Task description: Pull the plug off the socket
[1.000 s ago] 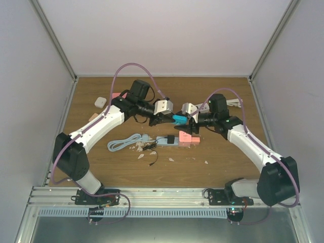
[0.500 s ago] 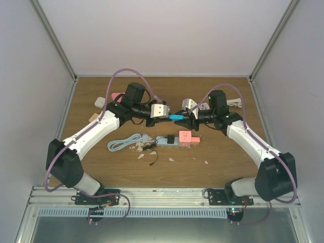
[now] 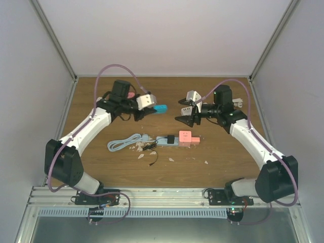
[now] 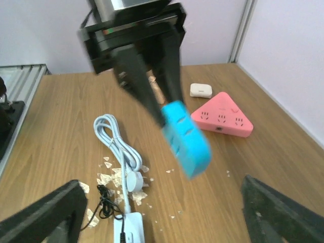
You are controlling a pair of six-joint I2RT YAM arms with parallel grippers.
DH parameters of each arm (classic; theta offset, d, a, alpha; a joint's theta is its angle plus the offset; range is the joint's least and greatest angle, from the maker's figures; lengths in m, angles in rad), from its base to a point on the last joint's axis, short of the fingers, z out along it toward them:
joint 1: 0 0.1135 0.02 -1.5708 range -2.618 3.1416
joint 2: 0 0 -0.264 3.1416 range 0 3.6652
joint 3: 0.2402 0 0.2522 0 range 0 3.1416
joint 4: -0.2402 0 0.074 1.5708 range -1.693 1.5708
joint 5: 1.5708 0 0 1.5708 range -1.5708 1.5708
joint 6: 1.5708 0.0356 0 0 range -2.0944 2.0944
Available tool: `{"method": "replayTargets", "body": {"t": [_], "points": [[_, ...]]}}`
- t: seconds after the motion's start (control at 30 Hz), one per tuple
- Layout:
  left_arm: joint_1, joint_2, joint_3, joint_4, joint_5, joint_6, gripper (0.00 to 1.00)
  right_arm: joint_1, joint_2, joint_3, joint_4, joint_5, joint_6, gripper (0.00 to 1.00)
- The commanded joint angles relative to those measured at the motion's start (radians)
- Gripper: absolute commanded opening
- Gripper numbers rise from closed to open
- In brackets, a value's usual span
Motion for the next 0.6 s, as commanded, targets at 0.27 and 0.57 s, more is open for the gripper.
{"method": "replayTargets", "body": {"t": [0.27,0.57], "points": [[0.417,0.062,-0.002,0.109,-0.234,0.036,0.00,-0.006,-0.040,-0.029,0.014,0.137,-0.036,1.00],[0.651,0.132,-0.014,0.221,-0.488,0.139,0.00,-0.007,-0.089,-0.121,0.153,0.403,0.009,1.00]]}}
